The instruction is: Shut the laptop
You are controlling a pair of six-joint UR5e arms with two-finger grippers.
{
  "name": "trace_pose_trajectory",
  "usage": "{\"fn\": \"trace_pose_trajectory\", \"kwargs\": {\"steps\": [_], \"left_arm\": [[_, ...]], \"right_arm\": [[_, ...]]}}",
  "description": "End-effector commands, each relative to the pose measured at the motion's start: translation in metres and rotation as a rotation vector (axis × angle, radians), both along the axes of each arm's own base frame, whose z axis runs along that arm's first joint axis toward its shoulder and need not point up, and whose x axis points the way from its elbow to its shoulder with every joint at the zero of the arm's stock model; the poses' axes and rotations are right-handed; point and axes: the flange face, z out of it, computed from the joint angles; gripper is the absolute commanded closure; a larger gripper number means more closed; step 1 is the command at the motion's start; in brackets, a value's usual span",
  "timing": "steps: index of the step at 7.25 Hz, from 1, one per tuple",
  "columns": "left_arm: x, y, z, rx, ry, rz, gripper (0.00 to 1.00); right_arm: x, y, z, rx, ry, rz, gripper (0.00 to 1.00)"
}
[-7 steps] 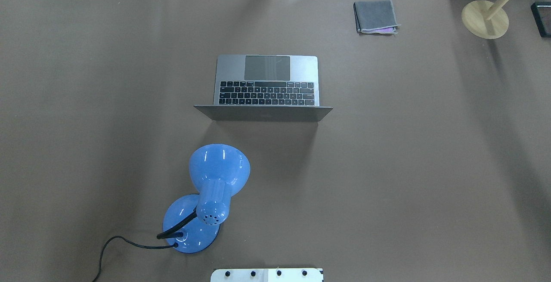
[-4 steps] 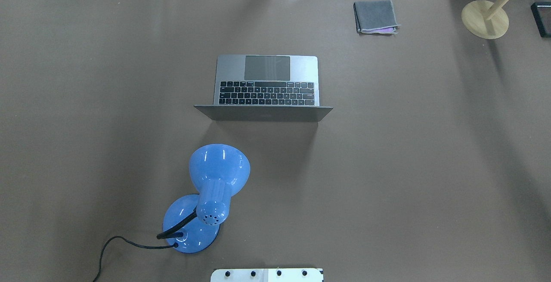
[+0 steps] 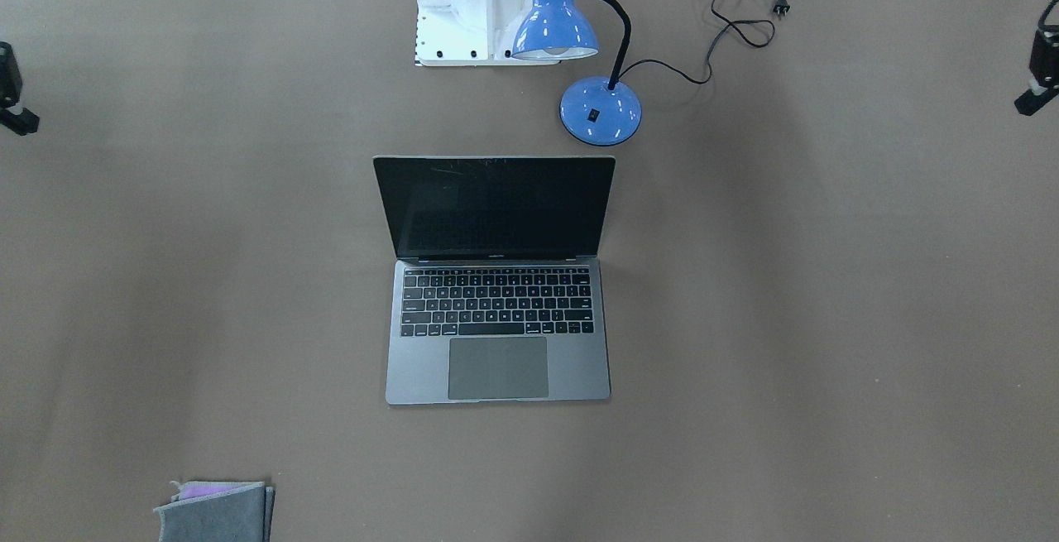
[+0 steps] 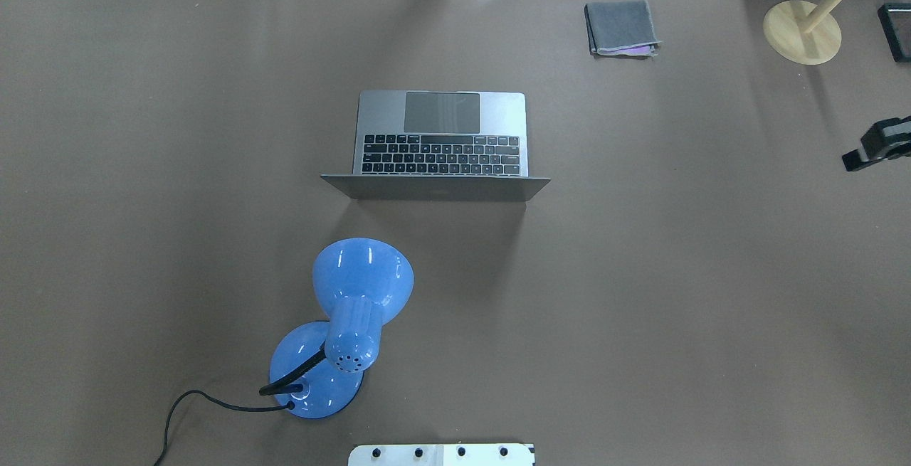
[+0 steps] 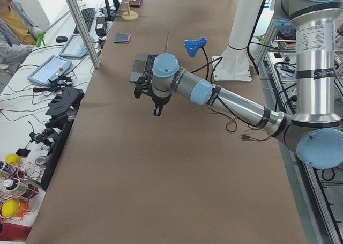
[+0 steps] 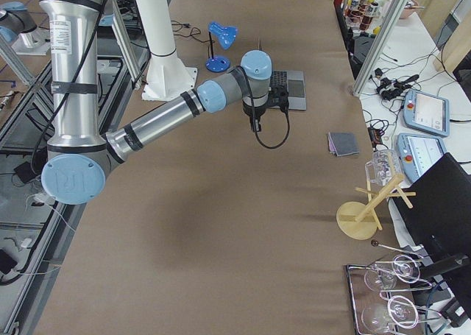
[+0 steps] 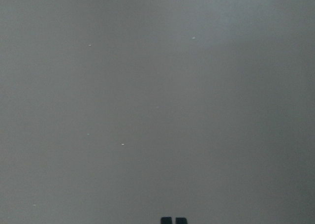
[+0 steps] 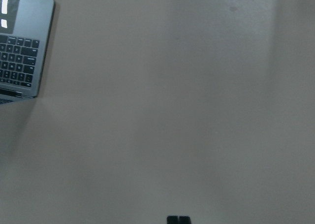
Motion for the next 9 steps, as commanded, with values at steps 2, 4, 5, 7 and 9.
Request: {"fn": "trace_pose_trajectory", "kwargs": {"steps": [2, 4, 5, 7, 9], "left_arm": [[0.135, 0.007, -0.133, -0.158, 0.134, 0.004, 1.00], [0.225, 0.028, -0.178, -0.190, 0.124, -0.007, 1.00], [0.262, 0.047, -0.186, -0.199, 0.112, -0.002, 1.00], [0.319, 0.077, -0.209, -0.204, 0.110, -0.012, 1.00], [0.360, 0.056, -0.228, -0.182, 0.102, -0.042, 1.00]], "right_arm": [[-0.142, 0.031, -0.109, -0.110, -0.088, 0.086, 1.00], [-0.194, 0.052, -0.148, -0.172, -0.123, 0.109, 1.00], [-0.217, 0.064, -0.154, -0.156, -0.115, 0.108, 1.00], [-0.248, 0.066, -0.169, -0.148, -0.116, 0.124, 1.00], [-0.276, 0.045, -0.175, -0.139, -0.097, 0.165, 1.00]]}}
